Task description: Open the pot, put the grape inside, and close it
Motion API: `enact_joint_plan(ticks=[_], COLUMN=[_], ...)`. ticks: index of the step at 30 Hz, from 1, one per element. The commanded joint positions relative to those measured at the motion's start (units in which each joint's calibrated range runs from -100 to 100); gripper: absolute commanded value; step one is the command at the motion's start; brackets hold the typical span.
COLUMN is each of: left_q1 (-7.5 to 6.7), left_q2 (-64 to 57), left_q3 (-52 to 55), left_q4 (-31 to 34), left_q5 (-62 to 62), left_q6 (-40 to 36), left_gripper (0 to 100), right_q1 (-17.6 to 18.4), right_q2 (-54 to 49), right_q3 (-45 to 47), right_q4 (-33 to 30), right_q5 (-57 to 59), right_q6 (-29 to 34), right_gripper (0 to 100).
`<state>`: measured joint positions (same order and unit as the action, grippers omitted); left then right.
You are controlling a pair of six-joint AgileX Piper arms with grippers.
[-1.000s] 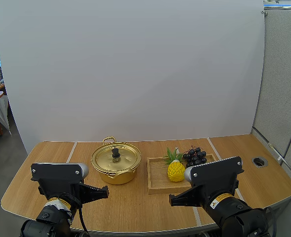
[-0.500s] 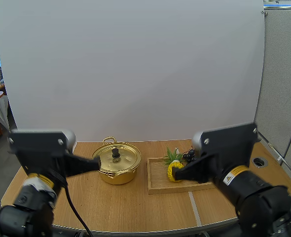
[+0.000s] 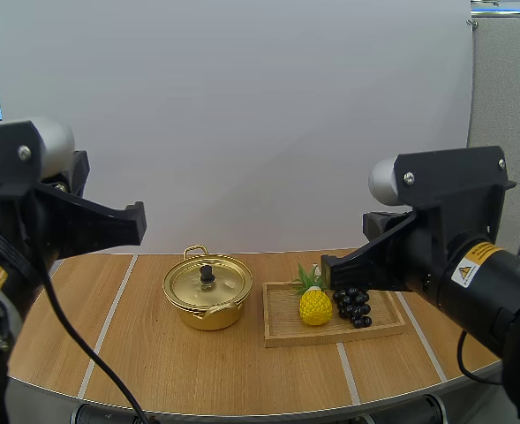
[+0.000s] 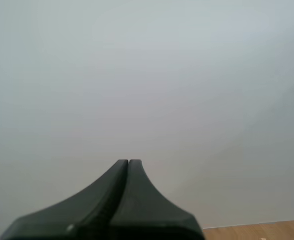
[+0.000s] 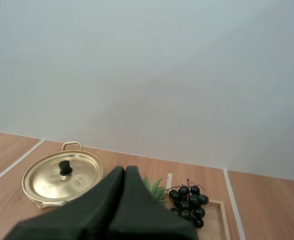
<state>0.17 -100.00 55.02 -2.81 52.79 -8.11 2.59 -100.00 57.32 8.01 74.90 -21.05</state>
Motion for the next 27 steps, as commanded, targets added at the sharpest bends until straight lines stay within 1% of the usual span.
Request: enact_joint_plan(ticks=[1,4,8,13,17,25,26,27], left_q1=[0.02,0.02,0.02,0.02,0.02,0.02,0.02,0.02], left_q2=[0.0,0.1,4.6,12.9,19.9,31.4,32.6,33.8], left_q3=[-3.3,-3.3,-3.3,-3.3,-3.3,-3.3,-3.3,-3.3], left_q4=[0.5,0.4,0.3,0.1,0.1,-0.1,-0.1,-0.1], left_q5=[10.9,12.2,13.1,14.4,14.2,14.2,14.2,14.6], left_q6=[0.1,1.2,1.5,2.4,2.4,2.4,2.4,2.4], left_gripper=[0,0,0,0,0,0,0,2], right_q1=[-0.3,-0.3,-0.3,-0.3,-0.3,-0.3,-0.3,-0.3], right_q2=[0.0,0.1,3.4,10.9,18.2,29.2,30.0,30.5], right_q3=[-3.0,-4.1,-4.6,-4.7,-4.7,-4.7,-4.7,-4.7], right_q4=[-0.8,-1.7,-1.8,-2.0,-3.1,-3.7,-3.8,-4.0], right_q5=[5.3,6.2,6.3,8.4,9.2,9.4,9.4,9.4], right_q6=[-0.1,-0.1,-0.1,0.4,2.8,2.8,2.8,2.8], right_gripper=[0,0,0,0,0,0,6,19])
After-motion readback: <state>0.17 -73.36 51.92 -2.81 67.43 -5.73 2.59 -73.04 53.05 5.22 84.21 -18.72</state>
